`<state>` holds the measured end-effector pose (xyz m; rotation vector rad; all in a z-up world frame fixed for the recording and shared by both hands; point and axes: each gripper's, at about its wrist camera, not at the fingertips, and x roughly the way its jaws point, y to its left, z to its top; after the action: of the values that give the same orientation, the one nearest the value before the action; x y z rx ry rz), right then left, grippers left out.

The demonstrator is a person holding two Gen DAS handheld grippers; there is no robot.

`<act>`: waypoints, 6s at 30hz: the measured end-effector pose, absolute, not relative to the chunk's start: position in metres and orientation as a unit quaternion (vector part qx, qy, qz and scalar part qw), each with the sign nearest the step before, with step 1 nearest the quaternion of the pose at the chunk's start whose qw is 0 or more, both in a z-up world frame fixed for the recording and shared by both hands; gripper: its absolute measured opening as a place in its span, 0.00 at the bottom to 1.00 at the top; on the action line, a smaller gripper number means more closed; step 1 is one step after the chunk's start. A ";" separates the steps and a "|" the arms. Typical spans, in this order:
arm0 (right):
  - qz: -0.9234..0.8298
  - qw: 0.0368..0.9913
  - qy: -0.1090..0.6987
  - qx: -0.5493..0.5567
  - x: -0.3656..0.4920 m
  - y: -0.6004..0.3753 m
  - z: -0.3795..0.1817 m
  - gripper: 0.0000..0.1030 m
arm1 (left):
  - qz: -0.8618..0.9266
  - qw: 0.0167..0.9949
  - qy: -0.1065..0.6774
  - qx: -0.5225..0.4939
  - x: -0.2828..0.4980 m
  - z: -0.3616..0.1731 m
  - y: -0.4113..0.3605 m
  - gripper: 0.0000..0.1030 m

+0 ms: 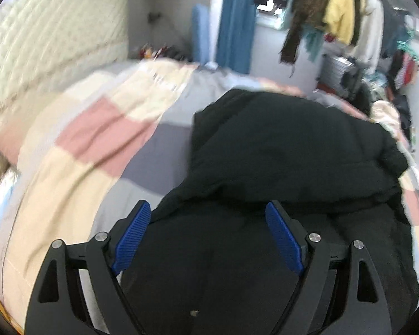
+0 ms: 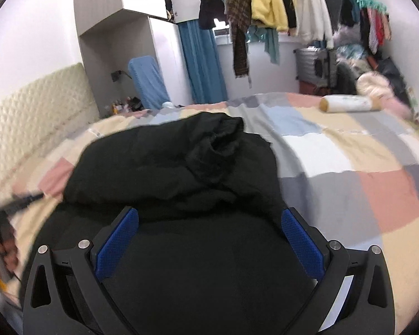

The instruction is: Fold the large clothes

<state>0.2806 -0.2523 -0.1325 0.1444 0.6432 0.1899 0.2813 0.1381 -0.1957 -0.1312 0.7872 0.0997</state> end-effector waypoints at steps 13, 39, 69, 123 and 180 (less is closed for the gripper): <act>0.109 0.932 0.327 0.108 0.376 -0.244 -0.172 0.80 | 0.108 0.886 0.450 0.002 0.337 -0.265 0.129 0.85; 0.104 0.941 0.318 0.046 0.377 -0.215 -0.170 0.14 | 0.179 0.906 0.356 -0.141 0.330 -0.241 0.195 0.88; 0.083 0.923 0.373 0.047 0.342 -0.200 -0.185 0.39 | 0.106 0.933 0.318 -0.128 0.278 -0.182 0.164 0.88; 0.166 0.842 0.472 0.202 0.096 -0.364 -0.187 0.61 | -0.115 0.797 0.464 -0.370 0.065 -0.216 0.274 0.87; 0.261 0.802 0.496 0.207 0.134 -0.312 -0.205 0.15 | -0.195 0.764 0.516 -0.335 0.097 -0.209 0.224 0.17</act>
<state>0.1339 -0.3117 -0.2049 0.4443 1.0624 0.5595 0.0971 0.2245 -0.2087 -0.7273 1.1214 -0.4231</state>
